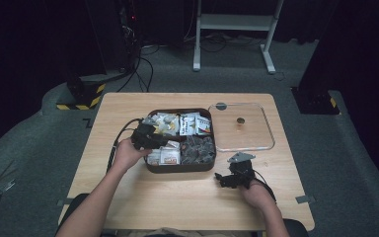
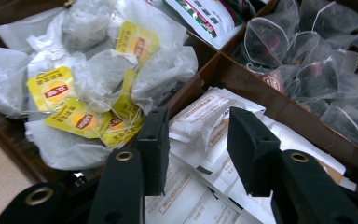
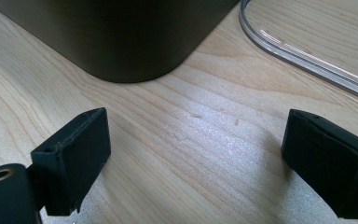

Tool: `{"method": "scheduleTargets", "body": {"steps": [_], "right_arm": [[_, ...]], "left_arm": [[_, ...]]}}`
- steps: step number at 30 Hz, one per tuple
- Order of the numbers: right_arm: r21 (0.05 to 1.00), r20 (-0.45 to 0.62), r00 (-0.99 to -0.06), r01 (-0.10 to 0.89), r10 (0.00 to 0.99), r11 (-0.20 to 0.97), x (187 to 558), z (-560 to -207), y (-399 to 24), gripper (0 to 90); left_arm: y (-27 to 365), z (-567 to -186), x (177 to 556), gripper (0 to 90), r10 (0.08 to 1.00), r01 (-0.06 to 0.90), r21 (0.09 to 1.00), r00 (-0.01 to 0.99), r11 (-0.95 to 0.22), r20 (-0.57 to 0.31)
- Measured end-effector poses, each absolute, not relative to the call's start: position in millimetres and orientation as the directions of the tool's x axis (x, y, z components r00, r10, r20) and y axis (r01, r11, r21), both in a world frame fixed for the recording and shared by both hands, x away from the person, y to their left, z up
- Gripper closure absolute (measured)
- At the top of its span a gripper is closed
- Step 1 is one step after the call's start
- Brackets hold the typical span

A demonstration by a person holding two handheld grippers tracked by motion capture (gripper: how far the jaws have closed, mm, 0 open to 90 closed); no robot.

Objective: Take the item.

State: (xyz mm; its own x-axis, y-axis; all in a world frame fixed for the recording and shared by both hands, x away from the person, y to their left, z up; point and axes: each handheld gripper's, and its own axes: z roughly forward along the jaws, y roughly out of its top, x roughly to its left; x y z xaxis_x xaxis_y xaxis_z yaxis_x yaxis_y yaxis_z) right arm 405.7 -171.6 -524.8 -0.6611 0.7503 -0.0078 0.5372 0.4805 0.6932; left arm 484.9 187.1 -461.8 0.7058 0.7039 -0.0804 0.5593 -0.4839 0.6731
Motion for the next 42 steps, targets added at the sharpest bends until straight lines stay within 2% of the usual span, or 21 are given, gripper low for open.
{"method": "scheduleTargets", "body": {"steps": [12, 16, 23, 31, 42], "right_arm": [[0.694, -0.01, -0.663, 0.535, 0.749, 0.482, 405.1, -524.8, -172.0, 7.9], [0.694, -0.01, -0.663, 0.535, 0.749, 0.482, 405.1, -524.8, -172.0, 7.9], [0.694, -0.01, -0.662, 0.535, 0.749, 0.482, 405.1, -524.8, -172.0, 7.9], [0.694, -0.01, -0.663, 0.535, 0.749, 0.482, 405.1, -524.8, -172.0, 7.8], [0.694, -0.01, -0.663, 0.535, 0.749, 0.482, 405.1, -524.8, -172.0, 7.8]], "left_arm": [[173.0, -472.3, 490.7, 66.3, 0.669, 0.524, 0.635, 0.743, -0.568, -0.015], [172.5, -472.7, 494.5, 66.8, 0.669, 0.526, 0.635, 0.743, -0.565, -0.019], [173.1, -472.6, 495.5, 74.3, 0.665, 0.514, 0.632, 0.747, -0.58, 0.003], [178.5, -472.7, 497.4, 84.7, 0.664, 0.523, 0.641, 0.747, -0.561, -0.029], [182.5, -467.4, 495.6, 86.0, 0.656, 0.521, 0.657, 0.753, -0.545, -0.053]]}}
